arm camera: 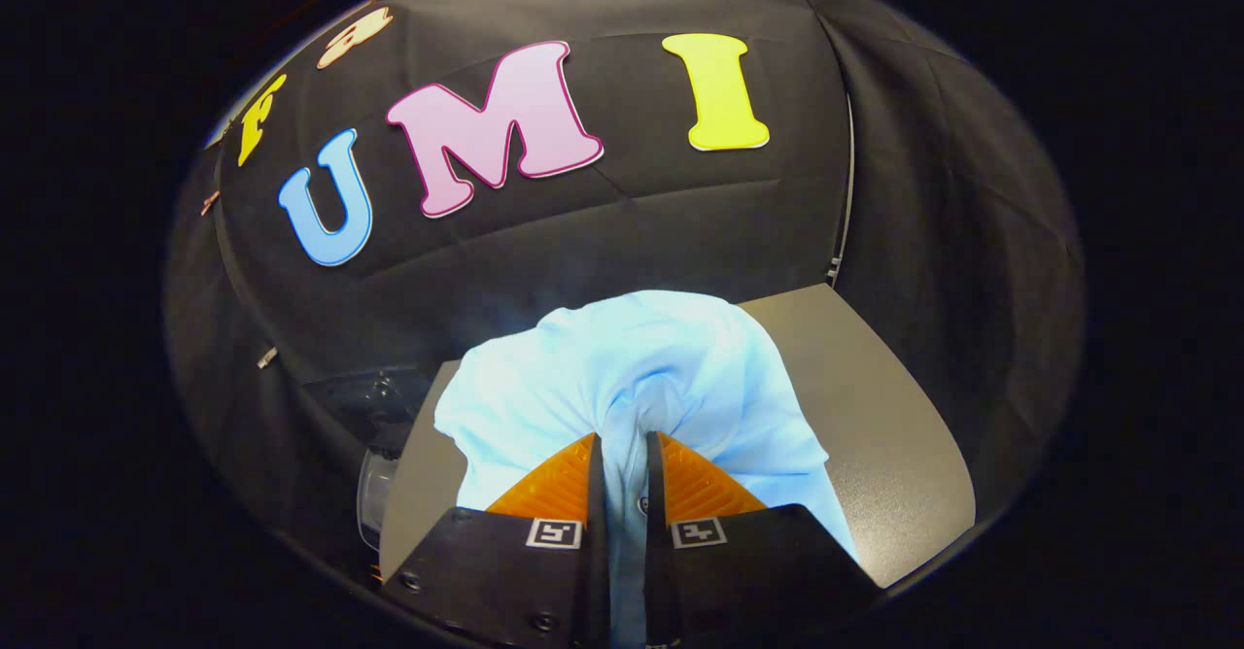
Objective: Put the clothes into the washing machine and then close the washing machine lid.
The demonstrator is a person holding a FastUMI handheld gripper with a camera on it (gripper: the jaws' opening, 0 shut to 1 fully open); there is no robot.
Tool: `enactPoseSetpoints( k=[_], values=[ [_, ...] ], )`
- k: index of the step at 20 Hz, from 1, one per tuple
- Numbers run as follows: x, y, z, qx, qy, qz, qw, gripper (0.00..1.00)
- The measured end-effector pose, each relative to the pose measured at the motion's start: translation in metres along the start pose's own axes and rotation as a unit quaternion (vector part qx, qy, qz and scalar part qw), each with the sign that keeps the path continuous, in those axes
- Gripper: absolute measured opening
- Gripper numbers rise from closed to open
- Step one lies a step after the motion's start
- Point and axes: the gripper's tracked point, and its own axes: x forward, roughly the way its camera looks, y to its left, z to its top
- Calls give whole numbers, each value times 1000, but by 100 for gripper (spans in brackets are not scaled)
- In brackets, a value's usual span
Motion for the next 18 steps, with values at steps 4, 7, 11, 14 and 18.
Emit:
enactPoseSetpoints(
  k=[4,7,11,14,18],
  values=[
    [-38,18,32,1,-32,-4,999,19],
    [-63,34,52,4,-56,-13,998,19],
    [-89,53,69,19,-87,-32,996,19],
    [-103,79,75,14,-98,-31,995,19],
    [-114,124,79,-6,-112,-17,994,19]
  ],
)
